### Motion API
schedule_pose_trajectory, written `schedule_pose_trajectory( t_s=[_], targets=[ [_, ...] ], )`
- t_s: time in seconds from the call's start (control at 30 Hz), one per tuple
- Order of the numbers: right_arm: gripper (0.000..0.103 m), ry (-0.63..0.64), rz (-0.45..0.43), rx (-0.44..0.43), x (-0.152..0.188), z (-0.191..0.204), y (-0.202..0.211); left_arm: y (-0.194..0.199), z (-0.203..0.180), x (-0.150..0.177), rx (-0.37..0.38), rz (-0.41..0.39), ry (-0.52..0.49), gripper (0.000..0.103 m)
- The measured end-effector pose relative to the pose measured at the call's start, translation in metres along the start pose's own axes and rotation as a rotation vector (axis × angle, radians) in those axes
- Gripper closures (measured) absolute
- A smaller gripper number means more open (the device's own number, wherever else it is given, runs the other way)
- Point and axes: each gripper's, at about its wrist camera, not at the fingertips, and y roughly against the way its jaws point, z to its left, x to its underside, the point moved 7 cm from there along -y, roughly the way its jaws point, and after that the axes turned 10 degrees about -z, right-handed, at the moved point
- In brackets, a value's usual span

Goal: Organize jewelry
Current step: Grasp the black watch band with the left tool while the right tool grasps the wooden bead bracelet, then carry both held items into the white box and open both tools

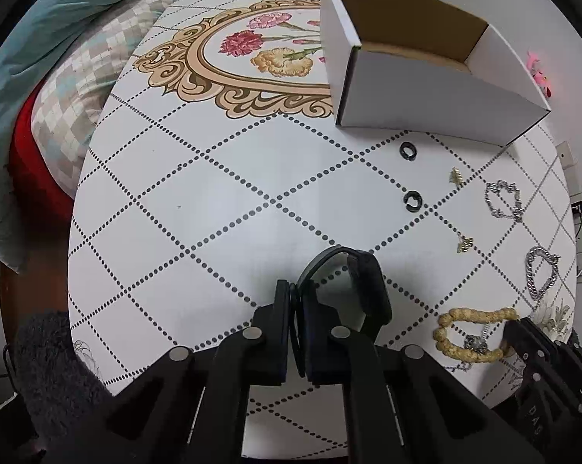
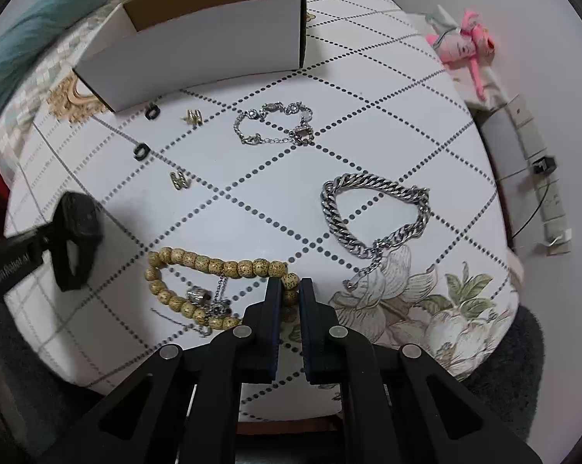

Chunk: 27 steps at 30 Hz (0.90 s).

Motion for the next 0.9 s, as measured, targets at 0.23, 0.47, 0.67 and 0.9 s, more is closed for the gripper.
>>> schedule_pose_trajectory(
  t_s=[0.23, 0.47, 0.67, 0.9],
  targets=[
    [0.094, -0.029, -0.079, -0.127, -0.028, 0.007, 0.045, 0.053, 0.015, -0.018, 0.058, -0.052, 0.035, 0.100],
    [0.094, -0.010, -0.191, -0.244, -0.105, 0.017, 0.098, 0.097, -0.011, -0.090, 0.157, -0.157, 0.055, 0.100],
    [0.094, 0.002, -0.262, -0.278, -0.192, 0.015, 0.112, 0.099, -0.019, -0.159, 0.169, -0.205, 0.042, 0.100],
    [0.094, 0.018, -0.173, -0.290, -0.246, 0.029, 0.073, 0.063, -0.026, -0.198, 0.201, -0.119, 0.041, 0.099]
  ],
)
